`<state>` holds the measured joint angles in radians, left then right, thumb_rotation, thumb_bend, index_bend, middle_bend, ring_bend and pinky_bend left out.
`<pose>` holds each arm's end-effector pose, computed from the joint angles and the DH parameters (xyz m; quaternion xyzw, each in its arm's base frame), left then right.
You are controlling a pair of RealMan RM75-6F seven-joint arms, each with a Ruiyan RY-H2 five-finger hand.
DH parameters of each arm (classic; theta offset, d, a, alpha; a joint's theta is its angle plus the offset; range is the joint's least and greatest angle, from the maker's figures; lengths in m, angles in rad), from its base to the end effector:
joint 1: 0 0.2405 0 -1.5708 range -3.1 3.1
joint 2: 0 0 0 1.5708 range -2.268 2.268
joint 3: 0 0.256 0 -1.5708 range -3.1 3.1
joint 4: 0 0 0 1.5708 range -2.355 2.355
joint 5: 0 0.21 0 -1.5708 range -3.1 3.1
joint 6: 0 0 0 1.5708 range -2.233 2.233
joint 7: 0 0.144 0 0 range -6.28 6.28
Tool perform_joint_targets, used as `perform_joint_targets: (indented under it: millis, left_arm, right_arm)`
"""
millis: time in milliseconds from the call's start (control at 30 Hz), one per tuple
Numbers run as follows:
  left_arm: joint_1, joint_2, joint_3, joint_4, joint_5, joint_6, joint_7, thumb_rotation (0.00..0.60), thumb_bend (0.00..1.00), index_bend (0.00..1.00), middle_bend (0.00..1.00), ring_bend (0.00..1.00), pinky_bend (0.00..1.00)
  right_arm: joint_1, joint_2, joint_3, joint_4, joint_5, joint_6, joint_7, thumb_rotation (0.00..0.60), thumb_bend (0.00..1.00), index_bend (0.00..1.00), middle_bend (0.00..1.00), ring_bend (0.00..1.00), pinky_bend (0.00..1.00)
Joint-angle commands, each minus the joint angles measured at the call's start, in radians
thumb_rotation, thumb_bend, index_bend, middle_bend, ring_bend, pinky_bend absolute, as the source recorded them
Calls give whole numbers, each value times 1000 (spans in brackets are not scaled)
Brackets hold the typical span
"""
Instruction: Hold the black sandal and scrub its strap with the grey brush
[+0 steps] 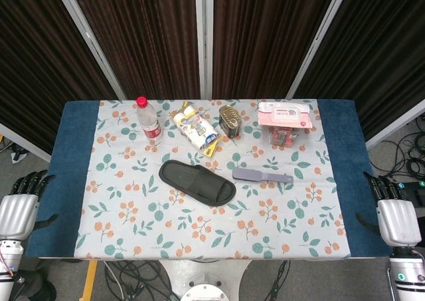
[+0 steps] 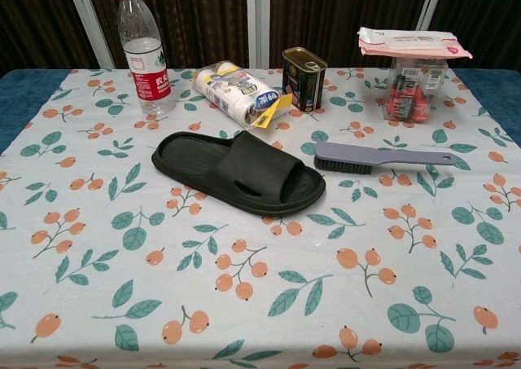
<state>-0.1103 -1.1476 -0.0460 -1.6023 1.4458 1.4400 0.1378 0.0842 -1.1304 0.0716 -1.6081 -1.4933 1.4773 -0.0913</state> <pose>-0.3157 0.1879 0.1471 -0.6151 -0.3710 -0.3379 0.6081 -0.3103 -0.1853 0.1582 0.6045 -0.3607 0.3682 0.6073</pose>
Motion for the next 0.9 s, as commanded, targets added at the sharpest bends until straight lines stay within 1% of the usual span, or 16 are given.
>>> perform_joint_targets:
  millis: [33,267,400,500,700,800,833,900]
  left_arm:
    - [3,-7,-4,3,-1,12,4,600,155,229,221,132,166]
    - [21,-13,-2,0,0,42,12,600,149,230,220,132,166]
    - [26,-11,1,-7,6,50,11,600,149,229,221,132,166]
    - [31,-11,4,-4,11,56,5,600,149,229,220,132,166]
    - [42,-12,8,2,17,70,-9,600,148,229,221,132,166]
    - [43,-15,9,7,18,69,-16,600,148,229,221,132,166]
    - [43,-15,11,8,20,66,-23,600,148,229,220,132,166]
    - [42,-14,14,10,22,59,-28,600,148,229,221,132,166]
  right_arm:
    - [0,3,-1,-2,-4,3,5,600,78,76,183,103,176]
    - [-8,13,-8,-5,-19,15,35,600,78,76,187,103,176]
    - [5,19,-11,-4,-28,-7,44,600,78,76,189,104,175]
    - [51,15,1,-4,-13,-81,41,600,78,76,189,105,175]
    - [208,-32,52,16,57,-312,1,600,75,76,193,105,175]
    - [297,-77,82,49,119,-444,-21,600,75,78,211,106,181]
    - [334,-94,91,66,152,-503,-39,600,75,83,220,109,186]
    - [385,-126,105,98,198,-578,-56,600,74,106,241,124,205]
